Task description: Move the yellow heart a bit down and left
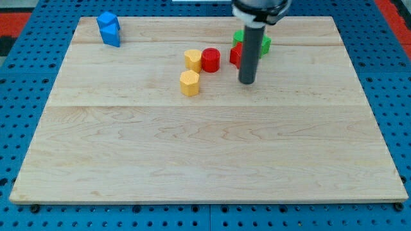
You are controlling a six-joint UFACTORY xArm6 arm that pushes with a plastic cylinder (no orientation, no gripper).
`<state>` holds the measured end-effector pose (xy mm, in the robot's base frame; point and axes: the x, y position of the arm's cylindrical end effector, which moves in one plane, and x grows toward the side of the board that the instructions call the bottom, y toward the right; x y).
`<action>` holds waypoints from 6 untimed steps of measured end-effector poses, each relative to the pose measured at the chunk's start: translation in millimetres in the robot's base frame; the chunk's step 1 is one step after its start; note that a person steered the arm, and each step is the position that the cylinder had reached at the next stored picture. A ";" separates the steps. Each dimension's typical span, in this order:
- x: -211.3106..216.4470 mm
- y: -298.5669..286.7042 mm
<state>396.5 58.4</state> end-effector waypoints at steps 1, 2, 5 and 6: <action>4.1 -54.0; -16.8 -76.6; -86.9 -143.7; -100.8 -125.8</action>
<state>295.7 -67.4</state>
